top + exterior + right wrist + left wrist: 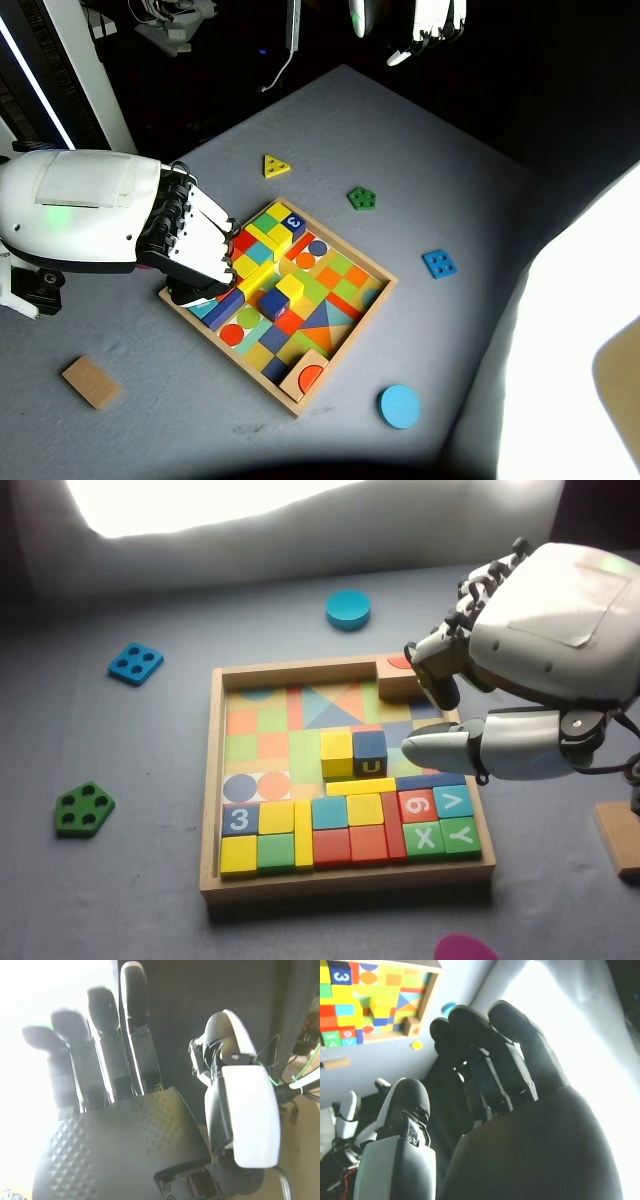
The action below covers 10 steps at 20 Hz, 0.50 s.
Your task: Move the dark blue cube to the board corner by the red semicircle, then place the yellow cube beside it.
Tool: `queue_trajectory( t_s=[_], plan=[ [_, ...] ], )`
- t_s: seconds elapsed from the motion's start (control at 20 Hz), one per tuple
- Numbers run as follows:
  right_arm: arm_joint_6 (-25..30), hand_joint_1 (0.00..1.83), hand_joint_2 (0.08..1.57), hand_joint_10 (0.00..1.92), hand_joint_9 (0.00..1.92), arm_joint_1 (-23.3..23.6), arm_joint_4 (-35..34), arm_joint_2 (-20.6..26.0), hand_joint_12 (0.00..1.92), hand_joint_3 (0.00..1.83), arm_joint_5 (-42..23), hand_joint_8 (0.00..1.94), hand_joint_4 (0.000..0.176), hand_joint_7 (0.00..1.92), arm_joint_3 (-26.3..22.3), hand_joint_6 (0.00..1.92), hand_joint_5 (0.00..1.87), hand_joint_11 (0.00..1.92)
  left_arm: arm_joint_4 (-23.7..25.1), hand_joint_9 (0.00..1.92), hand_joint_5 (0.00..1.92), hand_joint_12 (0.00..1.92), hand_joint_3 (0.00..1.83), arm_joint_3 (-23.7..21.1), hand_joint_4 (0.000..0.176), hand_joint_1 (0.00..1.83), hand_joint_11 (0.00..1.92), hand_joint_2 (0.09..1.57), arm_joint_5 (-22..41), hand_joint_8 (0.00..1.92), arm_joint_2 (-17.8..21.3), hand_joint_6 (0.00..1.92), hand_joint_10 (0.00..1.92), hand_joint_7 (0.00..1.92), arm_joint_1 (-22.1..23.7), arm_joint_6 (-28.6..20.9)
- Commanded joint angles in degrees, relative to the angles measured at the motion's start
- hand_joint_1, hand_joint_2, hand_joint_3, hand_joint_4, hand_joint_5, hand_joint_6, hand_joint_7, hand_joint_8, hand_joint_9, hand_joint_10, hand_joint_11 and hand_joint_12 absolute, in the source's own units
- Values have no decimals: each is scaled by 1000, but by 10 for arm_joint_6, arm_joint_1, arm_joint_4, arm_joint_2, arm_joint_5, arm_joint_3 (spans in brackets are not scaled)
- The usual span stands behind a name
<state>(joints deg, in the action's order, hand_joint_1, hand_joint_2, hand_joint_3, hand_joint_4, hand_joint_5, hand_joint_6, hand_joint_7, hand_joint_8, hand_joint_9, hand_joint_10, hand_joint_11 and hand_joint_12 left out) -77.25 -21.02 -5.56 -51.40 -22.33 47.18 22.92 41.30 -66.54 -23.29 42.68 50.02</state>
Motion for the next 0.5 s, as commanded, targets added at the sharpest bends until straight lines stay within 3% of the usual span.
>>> queue_trajectory(
  t_s=[0.0,0.2,0.45],
  plan=[
    [-3,3,1052,46,0,5,-1,2,74,273,-71,88,19,8,2,199,15,0,7,261,139,998,115,-1,63,108,17,1170,54,64,2,74,143,216,5,0],
    [-2,0,1147,0,0,5,-1,1,0,64,-72,0,2,2,1,59,30,0,7,323,187,977,0,0,77,136,0,1190,54,3,2,6,16,248,5,0],
    [-3,0,1145,5,12,4,-7,-11,0,51,-65,22,24,62,10,72,82,0,7,302,185,947,5,1,65,31,0,1211,54,1,2,1,2,241,5,0]
  ],
)
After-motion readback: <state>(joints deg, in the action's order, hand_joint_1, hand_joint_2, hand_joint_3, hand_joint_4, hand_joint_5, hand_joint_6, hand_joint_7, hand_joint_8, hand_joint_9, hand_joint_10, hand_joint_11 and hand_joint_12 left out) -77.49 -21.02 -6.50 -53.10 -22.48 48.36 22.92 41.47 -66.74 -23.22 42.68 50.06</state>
